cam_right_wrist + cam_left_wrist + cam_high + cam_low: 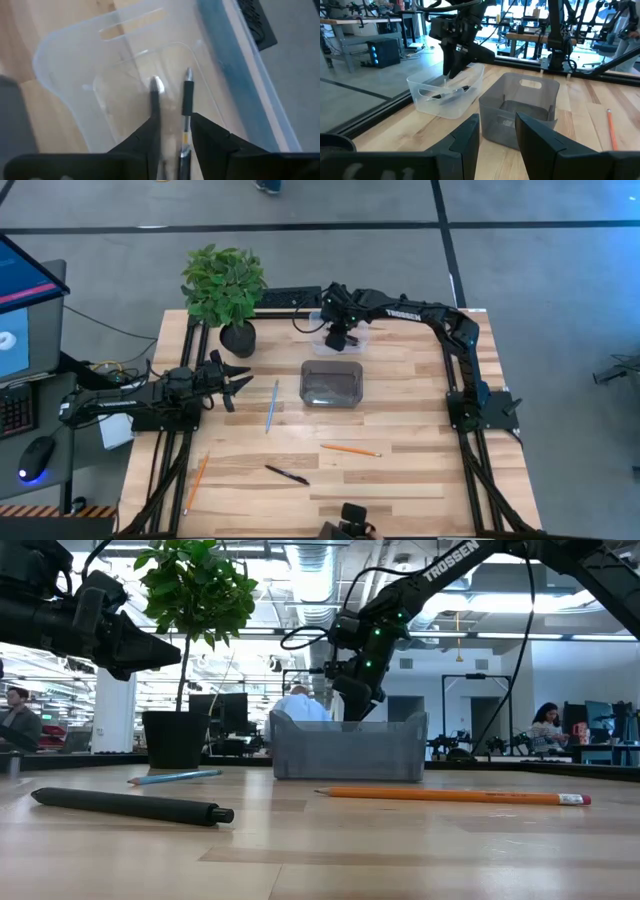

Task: Sort pens & pencils
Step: Put the black pen into the transparent bin

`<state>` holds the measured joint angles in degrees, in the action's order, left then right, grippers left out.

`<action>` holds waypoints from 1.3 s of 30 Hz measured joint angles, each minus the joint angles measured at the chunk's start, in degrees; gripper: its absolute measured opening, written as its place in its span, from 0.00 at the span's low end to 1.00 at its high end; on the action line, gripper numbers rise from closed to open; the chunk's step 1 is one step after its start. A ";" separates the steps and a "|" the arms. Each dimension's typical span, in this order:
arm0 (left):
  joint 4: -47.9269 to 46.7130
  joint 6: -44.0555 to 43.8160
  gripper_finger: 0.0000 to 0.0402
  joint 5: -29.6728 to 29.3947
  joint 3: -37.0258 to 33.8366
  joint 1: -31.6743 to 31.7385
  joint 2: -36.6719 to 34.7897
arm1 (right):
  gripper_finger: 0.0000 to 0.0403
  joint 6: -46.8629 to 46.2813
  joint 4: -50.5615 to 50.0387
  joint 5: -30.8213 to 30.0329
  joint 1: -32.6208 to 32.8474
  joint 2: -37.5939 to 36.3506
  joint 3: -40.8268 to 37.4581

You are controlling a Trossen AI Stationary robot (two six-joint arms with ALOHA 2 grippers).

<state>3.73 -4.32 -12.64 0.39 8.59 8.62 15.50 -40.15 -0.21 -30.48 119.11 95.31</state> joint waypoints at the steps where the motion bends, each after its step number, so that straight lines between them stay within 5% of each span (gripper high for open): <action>1: 0.00 -0.01 0.29 -0.01 0.00 0.01 0.00 | 0.34 -0.16 -0.56 0.05 0.19 -0.53 -0.02; 9: 0.00 1.72 0.29 -0.01 0.00 -0.01 0.00 | 0.37 -8.32 -7.36 0.13 6.40 -9.76 0.02; 18: -0.22 -1.57 0.30 4.15 0.01 0.01 0.00 | 0.35 -13.62 -14.35 0.35 23.95 -21.56 -3.08; 23: -0.15 -0.96 0.33 19.73 0.44 -0.01 -0.02 | 0.36 -18.43 -4.22 -0.46 31.45 -30.24 -14.94; 29: 0.66 -3.91 0.35 19.58 1.43 -0.01 -0.04 | 0.36 -28.30 9.44 -9.72 37.70 -40.29 -34.15; 35: 1.25 -2.27 0.35 29.95 1.43 -0.76 0.01 | 0.35 -37.55 22.18 -18.31 44.55 -46.69 -49.95; 39: 6.93 -3.09 0.35 23.70 1.50 -0.88 0.00 | 0.35 -44.00 22.36 -22.49 47.91 -49.41 -54.25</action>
<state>10.66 -7.42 11.06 1.89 7.70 8.62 -28.51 -17.79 -22.70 17.43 69.70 41.06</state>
